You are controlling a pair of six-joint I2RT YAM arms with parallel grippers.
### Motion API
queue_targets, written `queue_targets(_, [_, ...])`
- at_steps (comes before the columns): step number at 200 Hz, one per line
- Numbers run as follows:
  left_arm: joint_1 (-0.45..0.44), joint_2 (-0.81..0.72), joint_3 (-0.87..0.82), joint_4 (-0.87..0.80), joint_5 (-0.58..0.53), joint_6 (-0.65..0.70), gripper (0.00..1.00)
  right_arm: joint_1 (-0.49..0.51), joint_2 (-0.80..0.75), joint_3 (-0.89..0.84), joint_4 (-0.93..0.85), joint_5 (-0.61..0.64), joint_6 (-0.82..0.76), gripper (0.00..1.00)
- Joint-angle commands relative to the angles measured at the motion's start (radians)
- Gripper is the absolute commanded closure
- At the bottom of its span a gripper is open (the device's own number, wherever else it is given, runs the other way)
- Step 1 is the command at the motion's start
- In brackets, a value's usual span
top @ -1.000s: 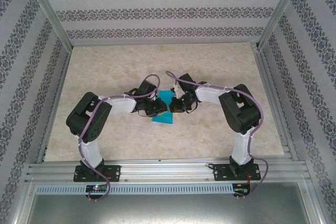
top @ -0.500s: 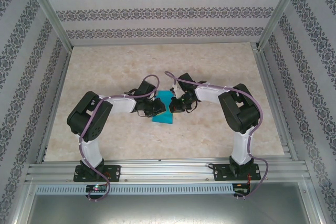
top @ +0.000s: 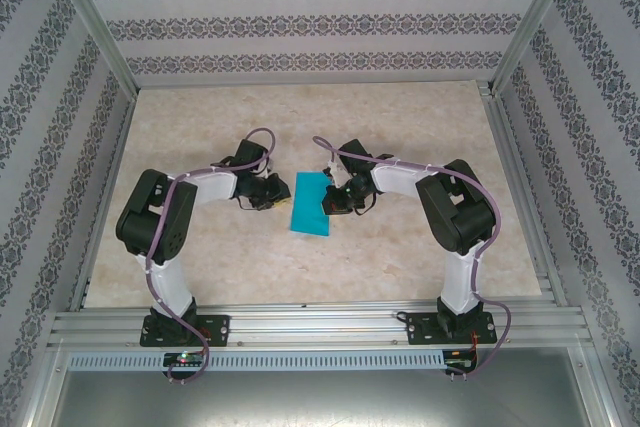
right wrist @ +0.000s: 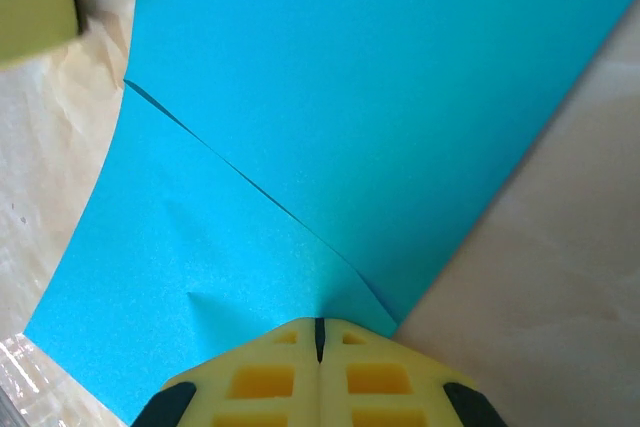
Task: Fold a paper plane with a square sheet of paper (pick it up from the middle)
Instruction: Fold the triangle a second time at the center of the table.
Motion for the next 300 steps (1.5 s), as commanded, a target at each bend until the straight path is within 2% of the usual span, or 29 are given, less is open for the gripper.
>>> queue_targets(1, [-0.009, -0.045, 0.037, -0.037, 0.014, 0.061, 0.80, -0.017, 0.078, -0.037, -0.083, 0.143, -0.023, 0.97])
queue_targets(51, [-0.125, -0.032, 0.060, -0.015, 0.041, 0.038, 0.84, -0.016, 0.079, -0.037, -0.081, 0.134, -0.020, 0.97])
queue_targets(95, [-0.153, 0.038, 0.067, -0.010, 0.058, 0.028, 0.90, -0.016, 0.085, -0.034, -0.085, 0.133, -0.022, 0.97])
queue_targets(138, [-0.145, 0.081, 0.083, -0.071, -0.006, 0.043, 0.92, -0.017, 0.082, -0.036, -0.085, 0.134, -0.022, 0.97])
queue_targets(172, [-0.094, 0.068, 0.068, -0.164, -0.106, 0.068, 0.93, -0.017, 0.077, -0.039, -0.088, 0.138, -0.024, 0.97])
queue_targets(201, [-0.024, 0.009, 0.029, -0.177, -0.112, 0.083, 0.93, -0.019, 0.073, -0.043, -0.087, 0.141, -0.025, 0.97])
queue_targets(222, [-0.016, -0.037, 0.041, -0.193, -0.100, 0.104, 0.94, -0.019, 0.073, -0.045, -0.083, 0.141, -0.023, 0.96])
queue_targets(255, [-0.110, -0.084, 0.087, -0.168, -0.058, 0.112, 0.94, -0.016, 0.063, -0.047, -0.070, 0.101, -0.011, 0.96])
queue_targets(300, [-0.181, -0.004, 0.110, -0.112, -0.024, 0.062, 0.96, -0.013, 0.056, -0.047, -0.067, 0.080, -0.004, 0.95])
